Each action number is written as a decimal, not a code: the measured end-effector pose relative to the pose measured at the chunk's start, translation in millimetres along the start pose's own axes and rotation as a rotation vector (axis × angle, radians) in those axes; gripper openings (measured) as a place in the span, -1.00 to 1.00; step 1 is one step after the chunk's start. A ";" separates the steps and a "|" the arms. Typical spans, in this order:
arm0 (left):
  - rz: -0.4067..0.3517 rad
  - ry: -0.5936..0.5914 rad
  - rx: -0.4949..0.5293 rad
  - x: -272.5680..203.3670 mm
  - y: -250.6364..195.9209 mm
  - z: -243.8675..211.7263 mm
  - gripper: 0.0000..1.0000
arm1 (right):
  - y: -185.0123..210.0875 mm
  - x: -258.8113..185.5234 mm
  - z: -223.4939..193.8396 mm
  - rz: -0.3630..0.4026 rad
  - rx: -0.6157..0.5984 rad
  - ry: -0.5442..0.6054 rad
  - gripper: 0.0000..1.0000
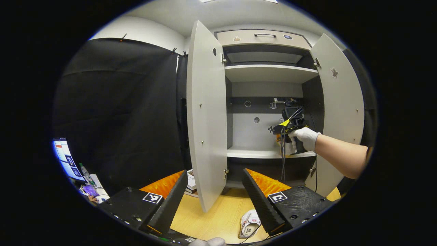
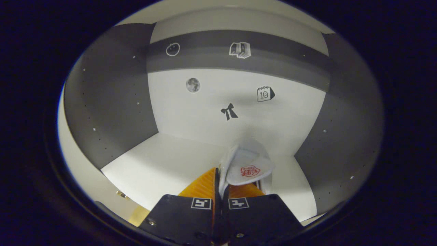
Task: Grab one shoe with the right hand and put it into the shoe cabinet, grab the other shoe with the left hand and put it into the shoe cabinet; then close the right door with the right hand and the left door with the left hand.
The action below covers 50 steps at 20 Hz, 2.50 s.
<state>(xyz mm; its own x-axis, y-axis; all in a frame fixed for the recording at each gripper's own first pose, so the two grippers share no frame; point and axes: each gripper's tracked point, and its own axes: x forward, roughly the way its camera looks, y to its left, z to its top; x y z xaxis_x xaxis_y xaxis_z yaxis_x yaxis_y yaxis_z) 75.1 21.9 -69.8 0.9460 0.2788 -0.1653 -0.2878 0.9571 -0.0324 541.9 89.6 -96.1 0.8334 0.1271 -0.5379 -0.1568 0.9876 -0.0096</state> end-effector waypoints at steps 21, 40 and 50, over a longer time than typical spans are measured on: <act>-0.031 -0.044 0.011 -6.7 34.4 8.4 0.92 | -0.6 -115.1 13.5 -0.102 0.054 -0.316 0.98; -0.314 -0.086 0.070 -40.0 -0.6 -15.9 0.92 | -46.6 -445.4 -174.4 -0.188 0.101 -0.641 1.00; -0.367 0.052 0.112 -31.6 -58.8 -126.5 0.92 | -92.2 -467.3 -250.9 -0.208 0.122 -0.515 1.00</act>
<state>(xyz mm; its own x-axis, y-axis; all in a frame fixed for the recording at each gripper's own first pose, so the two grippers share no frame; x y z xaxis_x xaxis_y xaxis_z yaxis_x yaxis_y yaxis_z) 43.3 -53.0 -187.4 0.9735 -0.0854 -0.2121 0.0893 0.9960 0.0089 33.9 -84.0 -55.4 0.9958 -0.0731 -0.0547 0.0754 0.9963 0.0420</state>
